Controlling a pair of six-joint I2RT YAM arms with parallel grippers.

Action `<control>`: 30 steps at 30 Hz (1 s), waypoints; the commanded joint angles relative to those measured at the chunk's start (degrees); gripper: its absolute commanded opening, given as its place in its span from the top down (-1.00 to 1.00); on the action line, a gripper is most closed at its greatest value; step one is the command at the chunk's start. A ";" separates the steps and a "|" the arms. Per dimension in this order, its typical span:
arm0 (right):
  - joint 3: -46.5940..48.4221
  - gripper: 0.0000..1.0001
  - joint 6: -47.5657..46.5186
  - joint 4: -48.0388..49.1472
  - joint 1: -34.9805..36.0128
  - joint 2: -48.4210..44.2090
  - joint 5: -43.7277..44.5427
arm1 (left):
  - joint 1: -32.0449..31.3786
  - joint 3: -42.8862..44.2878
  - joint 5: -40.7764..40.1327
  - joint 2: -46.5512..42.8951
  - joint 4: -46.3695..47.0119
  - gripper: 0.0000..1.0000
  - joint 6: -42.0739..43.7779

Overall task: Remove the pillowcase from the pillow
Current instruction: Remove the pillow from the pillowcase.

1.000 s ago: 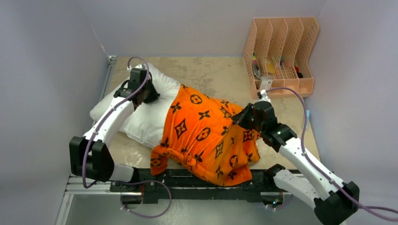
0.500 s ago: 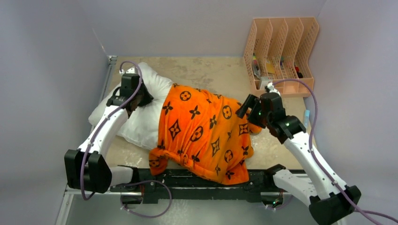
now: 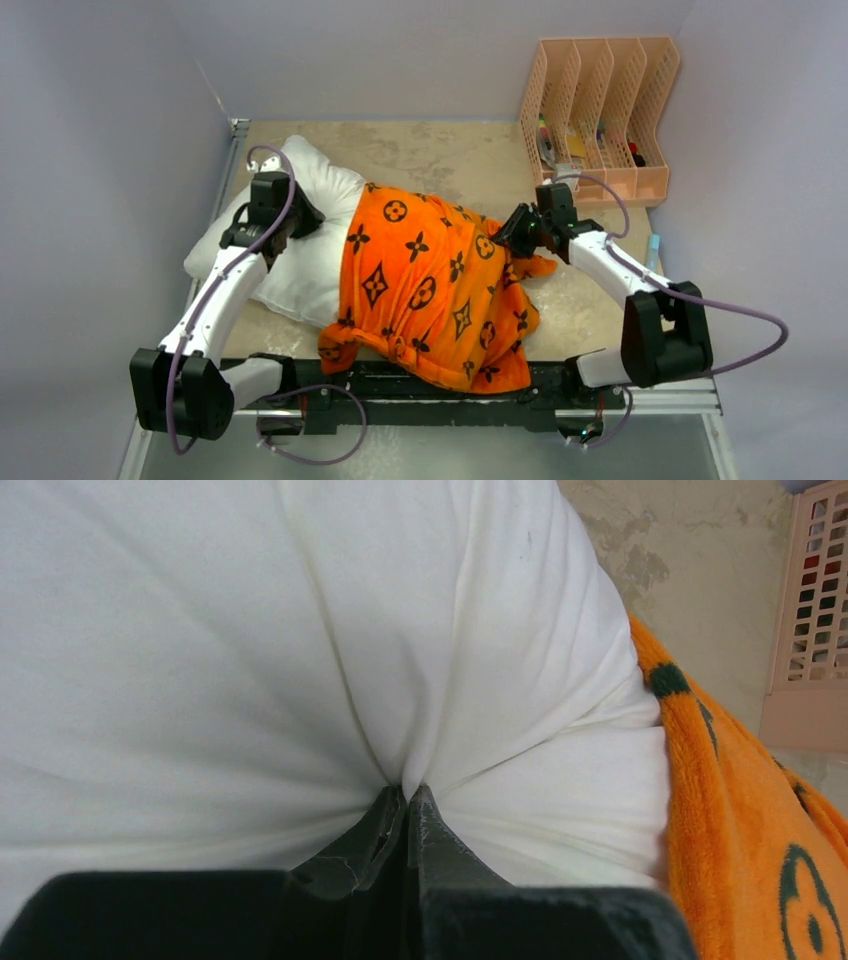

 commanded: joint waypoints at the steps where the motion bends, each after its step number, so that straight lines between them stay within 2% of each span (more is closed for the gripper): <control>1: -7.64 0.99 5.33 12.75 -4.02 -2.39 -7.65 | 0.92 -4.23 -4.11 0.60 -15.73 1.00 0.85; 3: -11.54 1.00 4.78 11.91 -7.93 -7.64 -3.78 | 0.92 -4.17 -6.13 0.77 -16.47 1.00 0.33; 7: -10.87 1.00 -2.54 0.21 -19.79 -13.20 4.31 | 0.92 -4.45 -9.23 1.72 -16.47 1.00 -1.00; 11: -12.45 1.00 -8.13 -2.96 -34.95 -16.44 0.74 | 0.92 -4.22 -10.42 2.89 -17.00 1.00 -1.39; 12: -12.49 1.00 -8.92 -3.19 -36.71 -16.92 -0.59 | 0.92 -4.34 -10.67 2.78 -16.93 1.00 -1.52; 22: -5.47 1.00 -17.65 -7.75 -36.66 -18.85 -6.95 | 0.91 -4.69 -10.08 2.29 -16.08 1.00 -1.29; 23: -4.13 0.90 -19.28 -8.67 -36.57 -19.10 -9.11 | 0.91 -4.76 -9.79 1.92 -15.87 1.00 -1.18; 28: 0.81 -0.25 -21.30 -13.05 -33.34 -21.09 -14.35 | 0.92 -5.15 -8.84 -0.18 -15.21 1.00 -0.98; 30: 2.17 -0.40 -20.84 -13.54 -29.61 -21.84 -13.94 | 0.92 -5.22 -8.66 -0.31 -15.12 1.00 -0.90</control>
